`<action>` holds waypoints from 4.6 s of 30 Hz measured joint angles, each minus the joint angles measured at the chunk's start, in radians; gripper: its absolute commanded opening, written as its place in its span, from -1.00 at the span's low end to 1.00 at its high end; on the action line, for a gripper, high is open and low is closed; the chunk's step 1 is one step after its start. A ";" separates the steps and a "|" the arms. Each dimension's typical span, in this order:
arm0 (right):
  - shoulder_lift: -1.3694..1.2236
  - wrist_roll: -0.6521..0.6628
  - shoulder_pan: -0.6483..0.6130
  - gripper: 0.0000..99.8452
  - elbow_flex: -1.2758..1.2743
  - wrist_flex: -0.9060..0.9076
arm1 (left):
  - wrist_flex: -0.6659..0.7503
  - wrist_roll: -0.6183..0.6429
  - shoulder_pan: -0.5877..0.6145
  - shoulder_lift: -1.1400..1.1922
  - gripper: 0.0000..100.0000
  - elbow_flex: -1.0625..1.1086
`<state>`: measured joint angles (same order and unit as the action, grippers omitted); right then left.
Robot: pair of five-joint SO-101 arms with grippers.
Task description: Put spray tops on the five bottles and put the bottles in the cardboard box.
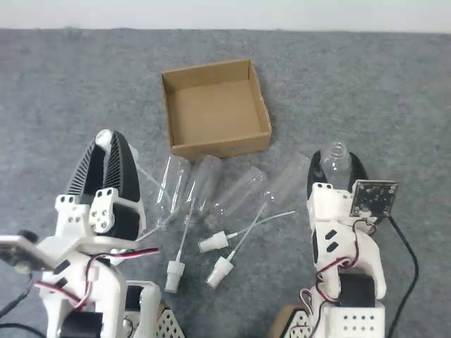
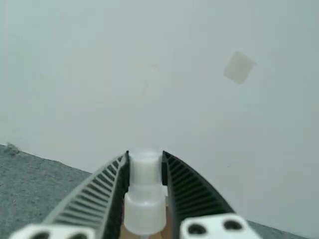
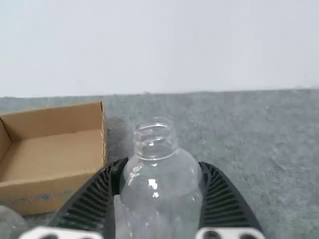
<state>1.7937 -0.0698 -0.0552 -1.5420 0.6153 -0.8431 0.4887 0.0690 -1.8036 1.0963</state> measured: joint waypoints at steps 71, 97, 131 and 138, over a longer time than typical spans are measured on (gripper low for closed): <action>-0.002 0.058 -0.568 -0.86 -0.117 -0.123 | 0.035 0.147 0.104 -0.002 -0.98 0.032; -0.002 0.199 -0.749 -0.86 -0.118 -0.066 | 0.048 0.368 0.104 -0.002 -0.98 0.032; -0.002 0.199 -0.784 -0.86 -0.118 -0.038 | 0.066 0.368 -0.048 -0.002 -0.98 0.026; -0.002 0.199 -0.784 -0.86 -0.118 -0.038 | 0.054 0.347 -0.048 -0.002 -0.98 -0.051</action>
<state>1.7921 0.1297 -0.8393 -1.6602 0.5769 -0.7894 0.8355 0.0215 -1.8052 1.0457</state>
